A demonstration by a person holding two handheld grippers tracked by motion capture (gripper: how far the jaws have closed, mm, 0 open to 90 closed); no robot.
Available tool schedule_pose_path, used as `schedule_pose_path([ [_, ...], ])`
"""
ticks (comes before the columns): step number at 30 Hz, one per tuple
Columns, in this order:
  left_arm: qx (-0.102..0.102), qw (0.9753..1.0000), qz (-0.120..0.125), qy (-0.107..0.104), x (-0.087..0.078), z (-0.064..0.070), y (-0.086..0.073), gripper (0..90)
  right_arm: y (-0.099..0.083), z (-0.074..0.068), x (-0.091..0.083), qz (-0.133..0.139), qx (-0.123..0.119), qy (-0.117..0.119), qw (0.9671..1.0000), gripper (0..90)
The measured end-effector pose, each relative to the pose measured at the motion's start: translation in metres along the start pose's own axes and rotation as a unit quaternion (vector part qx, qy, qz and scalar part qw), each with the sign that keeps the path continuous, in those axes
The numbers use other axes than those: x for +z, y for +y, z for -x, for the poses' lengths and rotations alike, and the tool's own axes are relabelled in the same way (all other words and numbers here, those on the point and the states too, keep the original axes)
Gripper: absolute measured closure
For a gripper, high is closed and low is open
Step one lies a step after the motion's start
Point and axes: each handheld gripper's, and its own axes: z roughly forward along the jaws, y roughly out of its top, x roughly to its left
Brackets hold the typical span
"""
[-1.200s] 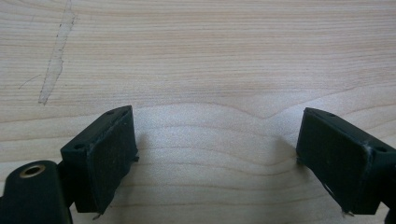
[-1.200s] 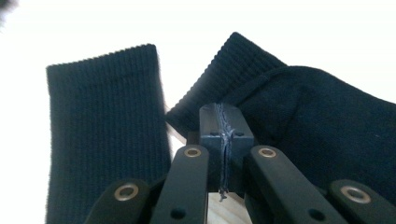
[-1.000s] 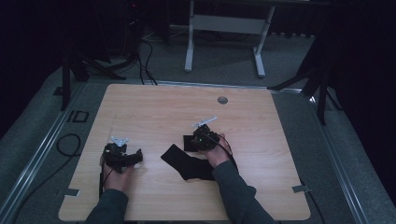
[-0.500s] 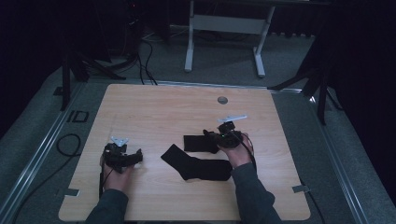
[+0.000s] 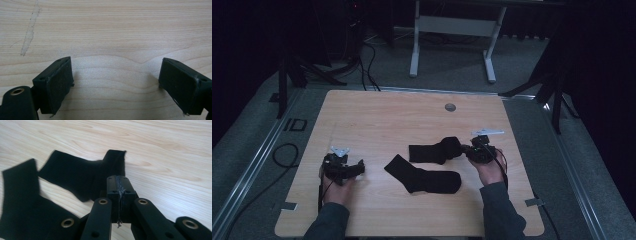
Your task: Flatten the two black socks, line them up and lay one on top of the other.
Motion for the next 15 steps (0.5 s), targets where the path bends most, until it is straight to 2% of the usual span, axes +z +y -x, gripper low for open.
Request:
schedule_pose_path([
  [5,0.002,1.0000,-0.002,0.000,0.000,0.000,0.000,12.3,-0.009,0.014,-0.012,-0.003,0.000,-0.023,0.9997,88.8],
  [10,0.003,1.0000,-0.003,0.000,0.000,0.000,0.000,12.4,-0.014,0.026,-0.017,-0.009,0.005,-0.039,0.9992,88.6],
  [12,0.002,1.0000,-0.003,0.000,0.000,0.000,0.000,12.4,-0.017,0.032,-0.018,-0.020,0.000,-0.063,0.9978,82.6],
  [13,0.002,1.0000,-0.003,0.000,0.000,0.000,0.000,12.4,-0.018,0.034,-0.019,-0.021,-0.004,-0.068,0.9974,78.2],
  [14,0.002,1.0000,-0.003,0.000,0.000,0.000,0.000,12.4,-0.018,0.034,-0.019,-0.021,-0.004,-0.068,0.9974,78.2],
  [15,0.001,1.0000,-0.002,0.000,0.000,0.000,0.000,12.4,-0.018,0.034,-0.021,-0.017,-0.010,-0.067,0.9976,73.1],
])
